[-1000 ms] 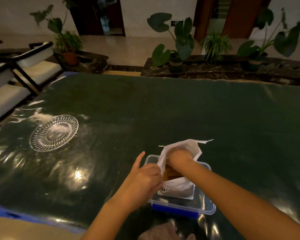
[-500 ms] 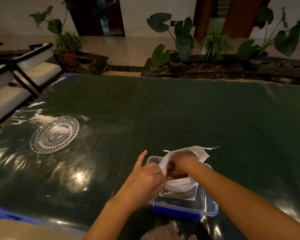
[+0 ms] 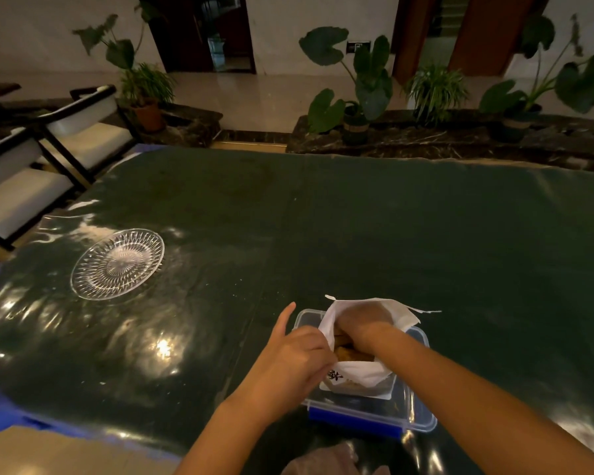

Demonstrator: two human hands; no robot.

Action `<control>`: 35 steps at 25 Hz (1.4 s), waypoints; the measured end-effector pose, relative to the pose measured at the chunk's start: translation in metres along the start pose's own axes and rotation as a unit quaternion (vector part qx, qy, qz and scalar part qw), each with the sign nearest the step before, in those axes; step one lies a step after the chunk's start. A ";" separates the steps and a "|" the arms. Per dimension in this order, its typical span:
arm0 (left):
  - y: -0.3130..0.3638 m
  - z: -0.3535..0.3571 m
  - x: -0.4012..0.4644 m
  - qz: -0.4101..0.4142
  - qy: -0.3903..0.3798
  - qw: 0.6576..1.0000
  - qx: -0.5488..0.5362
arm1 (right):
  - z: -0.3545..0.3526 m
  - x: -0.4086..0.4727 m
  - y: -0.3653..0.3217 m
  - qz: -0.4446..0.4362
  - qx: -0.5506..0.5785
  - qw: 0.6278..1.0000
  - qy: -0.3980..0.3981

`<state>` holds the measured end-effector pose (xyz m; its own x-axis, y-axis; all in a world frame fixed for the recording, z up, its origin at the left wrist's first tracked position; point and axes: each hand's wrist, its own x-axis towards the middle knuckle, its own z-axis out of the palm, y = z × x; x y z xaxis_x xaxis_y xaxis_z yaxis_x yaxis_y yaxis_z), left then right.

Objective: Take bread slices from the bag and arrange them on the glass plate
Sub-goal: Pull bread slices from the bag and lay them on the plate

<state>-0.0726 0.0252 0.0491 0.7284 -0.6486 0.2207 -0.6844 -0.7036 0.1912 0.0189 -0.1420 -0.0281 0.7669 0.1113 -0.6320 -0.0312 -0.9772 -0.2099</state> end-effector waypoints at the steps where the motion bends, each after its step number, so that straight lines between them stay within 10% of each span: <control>1: 0.001 0.000 0.000 0.001 0.002 1.000 -0.002 | -0.001 -0.001 0.000 -0.005 0.010 1.000 0.009; 11: 0.003 0.001 0.009 0.016 0.033 0.999 0.005 | -0.047 -0.058 0.007 -0.126 -0.178 0.971 0.099; 21: -0.008 0.004 0.006 -0.093 0.068 0.989 -0.096 | -0.106 -0.119 0.032 -0.212 0.021 0.949 0.232; 25: -0.004 -0.003 0.016 -0.233 0.217 0.882 -0.346 | -0.131 -0.133 0.037 -0.258 0.187 0.920 0.228; 30: -0.008 -0.012 0.038 -0.296 0.218 0.698 -0.615 | -0.144 -0.136 0.025 -0.307 0.392 0.856 0.142; 35: -0.023 -0.024 0.024 -0.312 0.280 0.667 -0.615 | -0.136 -0.121 -0.005 -0.276 0.481 0.826 0.101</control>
<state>-0.0400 0.0328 0.0728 0.9936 0.1124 -0.0124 -0.0114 0.2089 0.9779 0.0130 -0.1753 0.1509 0.9228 0.3641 -0.1256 -0.0621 -0.1811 -0.9815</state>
